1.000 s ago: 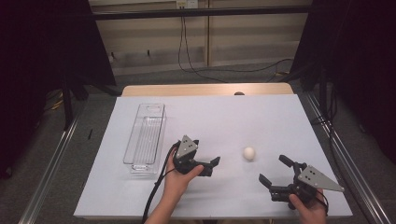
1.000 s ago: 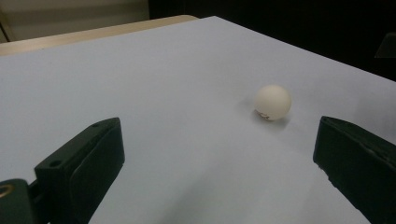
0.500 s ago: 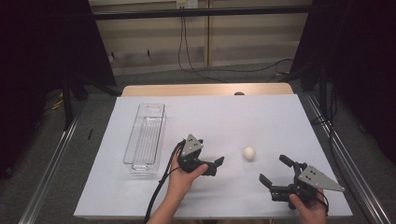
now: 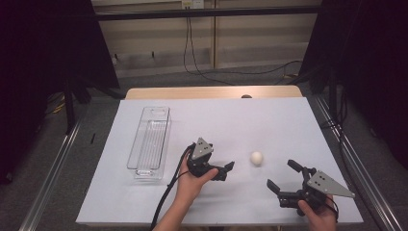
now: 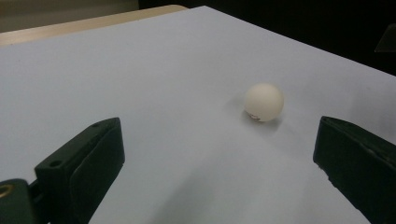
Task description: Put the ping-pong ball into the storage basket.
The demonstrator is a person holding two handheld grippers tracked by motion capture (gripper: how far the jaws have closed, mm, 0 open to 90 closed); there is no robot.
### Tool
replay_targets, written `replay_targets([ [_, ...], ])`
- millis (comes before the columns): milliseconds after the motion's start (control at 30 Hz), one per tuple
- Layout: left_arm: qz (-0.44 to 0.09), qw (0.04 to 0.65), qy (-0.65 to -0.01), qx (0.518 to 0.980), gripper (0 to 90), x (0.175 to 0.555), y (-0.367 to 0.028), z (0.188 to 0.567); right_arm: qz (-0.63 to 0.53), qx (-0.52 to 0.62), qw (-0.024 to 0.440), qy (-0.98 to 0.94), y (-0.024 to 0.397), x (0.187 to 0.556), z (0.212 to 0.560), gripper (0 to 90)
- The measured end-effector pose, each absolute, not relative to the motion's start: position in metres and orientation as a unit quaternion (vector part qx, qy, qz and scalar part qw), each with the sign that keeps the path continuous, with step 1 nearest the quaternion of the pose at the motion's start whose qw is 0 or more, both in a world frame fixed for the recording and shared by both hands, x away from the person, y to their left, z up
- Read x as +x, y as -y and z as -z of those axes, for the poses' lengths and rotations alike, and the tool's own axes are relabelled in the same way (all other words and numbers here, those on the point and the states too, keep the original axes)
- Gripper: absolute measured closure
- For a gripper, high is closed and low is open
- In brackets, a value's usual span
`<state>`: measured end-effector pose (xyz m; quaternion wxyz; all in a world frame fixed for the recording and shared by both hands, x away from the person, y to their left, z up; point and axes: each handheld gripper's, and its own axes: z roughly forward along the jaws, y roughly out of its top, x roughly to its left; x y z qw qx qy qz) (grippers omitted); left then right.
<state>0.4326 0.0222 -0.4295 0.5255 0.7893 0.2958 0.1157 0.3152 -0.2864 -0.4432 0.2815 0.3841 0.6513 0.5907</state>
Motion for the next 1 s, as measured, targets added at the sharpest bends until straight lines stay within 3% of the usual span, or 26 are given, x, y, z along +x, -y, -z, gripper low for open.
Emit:
replay_targets([
  [1000,-0.105,0.509,-0.292,0.803,2.2,0.438,-0.009,0.431,-0.590,0.380,0.282,-0.654,0.287,0.316,0.444,0.1],
])
